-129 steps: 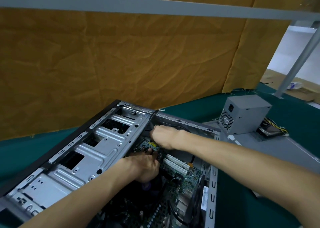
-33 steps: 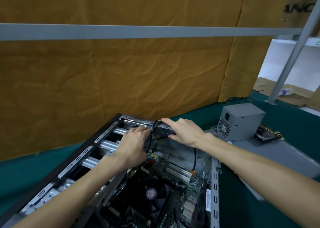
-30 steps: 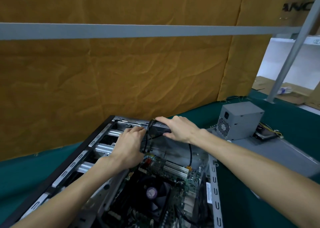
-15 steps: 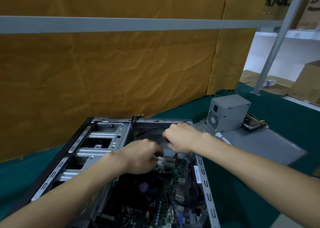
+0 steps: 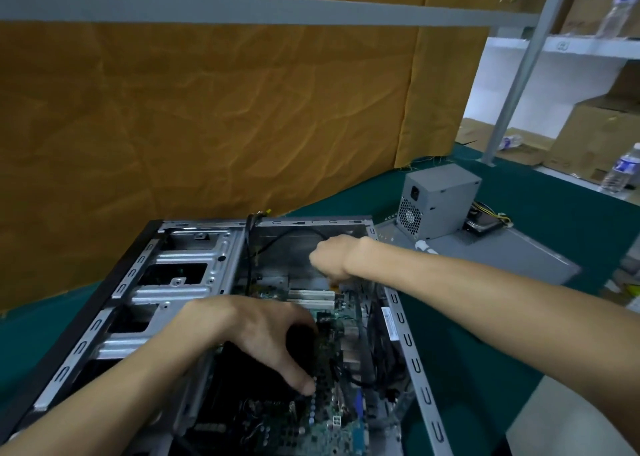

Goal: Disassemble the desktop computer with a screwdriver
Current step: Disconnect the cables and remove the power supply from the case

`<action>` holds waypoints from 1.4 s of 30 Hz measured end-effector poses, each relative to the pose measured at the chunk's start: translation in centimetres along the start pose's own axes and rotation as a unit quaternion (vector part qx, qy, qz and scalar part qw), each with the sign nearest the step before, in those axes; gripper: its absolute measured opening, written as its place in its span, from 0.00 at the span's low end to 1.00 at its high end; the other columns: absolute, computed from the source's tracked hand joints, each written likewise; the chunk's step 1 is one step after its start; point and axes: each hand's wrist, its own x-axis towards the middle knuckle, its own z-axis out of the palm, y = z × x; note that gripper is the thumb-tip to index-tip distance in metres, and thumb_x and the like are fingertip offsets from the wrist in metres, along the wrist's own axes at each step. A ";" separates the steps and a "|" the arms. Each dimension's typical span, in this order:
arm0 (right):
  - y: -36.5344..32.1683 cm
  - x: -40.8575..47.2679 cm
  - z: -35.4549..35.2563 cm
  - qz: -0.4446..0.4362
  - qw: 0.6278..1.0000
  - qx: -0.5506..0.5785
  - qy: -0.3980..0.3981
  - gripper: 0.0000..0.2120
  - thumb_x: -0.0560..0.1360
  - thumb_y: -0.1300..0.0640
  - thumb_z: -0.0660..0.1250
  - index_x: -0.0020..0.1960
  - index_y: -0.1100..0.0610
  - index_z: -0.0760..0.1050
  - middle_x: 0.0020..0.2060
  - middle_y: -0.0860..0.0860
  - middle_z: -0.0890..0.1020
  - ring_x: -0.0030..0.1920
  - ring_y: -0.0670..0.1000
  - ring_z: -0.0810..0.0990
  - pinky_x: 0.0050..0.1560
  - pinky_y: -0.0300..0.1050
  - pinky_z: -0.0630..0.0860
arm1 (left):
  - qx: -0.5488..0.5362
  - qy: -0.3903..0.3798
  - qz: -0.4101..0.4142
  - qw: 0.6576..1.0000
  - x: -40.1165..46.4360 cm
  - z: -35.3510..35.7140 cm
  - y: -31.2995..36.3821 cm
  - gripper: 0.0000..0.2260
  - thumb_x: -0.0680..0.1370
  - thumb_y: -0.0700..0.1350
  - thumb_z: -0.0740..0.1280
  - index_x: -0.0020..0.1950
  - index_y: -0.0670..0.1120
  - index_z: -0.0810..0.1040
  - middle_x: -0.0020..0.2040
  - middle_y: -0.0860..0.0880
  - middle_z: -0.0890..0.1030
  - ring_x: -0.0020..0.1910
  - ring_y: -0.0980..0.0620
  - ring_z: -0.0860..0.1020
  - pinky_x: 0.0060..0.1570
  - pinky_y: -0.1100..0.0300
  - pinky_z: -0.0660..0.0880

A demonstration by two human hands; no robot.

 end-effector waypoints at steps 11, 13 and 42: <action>0.0 1.4 -0.6 -0.002 0.997 0.083 -0.007 0.06 0.75 0.56 0.74 0.51 0.55 0.84 0.48 0.54 0.85 0.39 0.55 0.80 0.33 0.42 0.71 | -0.001 0.026 -0.062 0.998 0.0 0.5 -0.1 0.46 0.65 0.77 0.68 0.77 0.57 0.63 0.75 0.54 0.70 0.71 0.51 0.72 0.69 0.50 0.71; -0.1 1.5 -0.8 -0.007 0.997 0.073 -0.008 0.06 0.75 0.57 0.74 0.51 0.55 0.84 0.49 0.54 0.85 0.42 0.56 0.81 0.37 0.45 0.75 | -0.028 0.071 -0.064 0.995 0.7 0.5 0.3 0.37 0.75 0.75 0.56 0.79 0.57 0.61 0.79 0.50 0.63 0.77 0.47 0.65 0.74 0.48 0.64; -0.5 2.9 -1.0 -0.053 0.999 -0.013 -0.007 0.15 0.74 0.69 0.67 0.33 0.58 0.68 0.31 0.52 0.72 0.33 0.56 0.74 0.28 0.42 0.67 | 0.039 0.009 -0.117 0.992 5.9 -0.2 -1.0 0.24 0.86 0.56 0.47 0.82 0.62 0.46 0.83 0.49 0.39 0.82 0.43 0.46 0.79 0.46 0.48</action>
